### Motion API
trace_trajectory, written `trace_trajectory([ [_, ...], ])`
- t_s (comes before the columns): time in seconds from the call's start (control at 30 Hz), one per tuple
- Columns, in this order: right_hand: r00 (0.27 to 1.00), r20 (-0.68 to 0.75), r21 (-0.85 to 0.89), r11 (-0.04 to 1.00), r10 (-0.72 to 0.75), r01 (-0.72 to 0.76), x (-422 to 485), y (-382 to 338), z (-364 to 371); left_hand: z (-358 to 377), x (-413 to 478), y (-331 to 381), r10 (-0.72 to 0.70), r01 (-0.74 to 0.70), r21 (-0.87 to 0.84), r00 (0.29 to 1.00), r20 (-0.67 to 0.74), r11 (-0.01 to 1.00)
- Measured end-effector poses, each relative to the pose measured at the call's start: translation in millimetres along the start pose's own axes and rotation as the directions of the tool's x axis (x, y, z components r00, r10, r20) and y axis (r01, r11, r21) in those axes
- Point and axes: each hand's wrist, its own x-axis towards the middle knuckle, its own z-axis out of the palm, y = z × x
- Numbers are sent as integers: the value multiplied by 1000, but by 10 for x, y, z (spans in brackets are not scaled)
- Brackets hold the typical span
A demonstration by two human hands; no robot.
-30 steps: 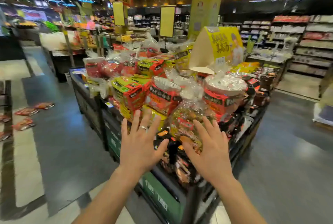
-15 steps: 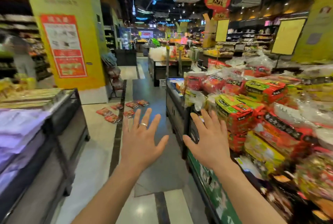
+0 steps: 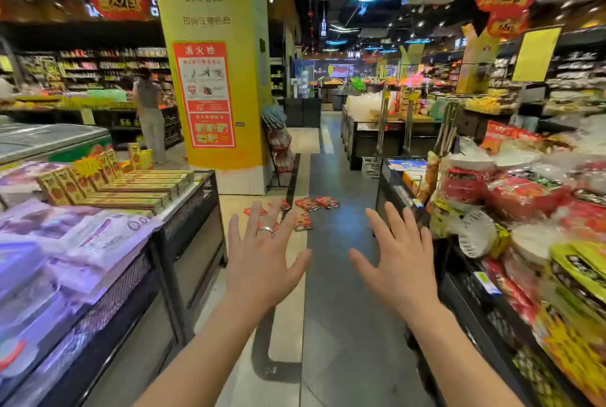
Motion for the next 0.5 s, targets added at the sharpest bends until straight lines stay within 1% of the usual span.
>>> trace_trajectory([
  [0.27,994,104,33,999,-43,40,1358,64,844,815,1091,-472,-114,112,37,993,41,993],
  [0.4,990,127,41,998,-59,54,1995,128,1333,1317,1666,-630,-128,126,37,990,61,991],
  [0.5,987,151,29,998,-58,55,2540,140,1762,1746,2141,-830,-124,123,20,992,35,992],
])
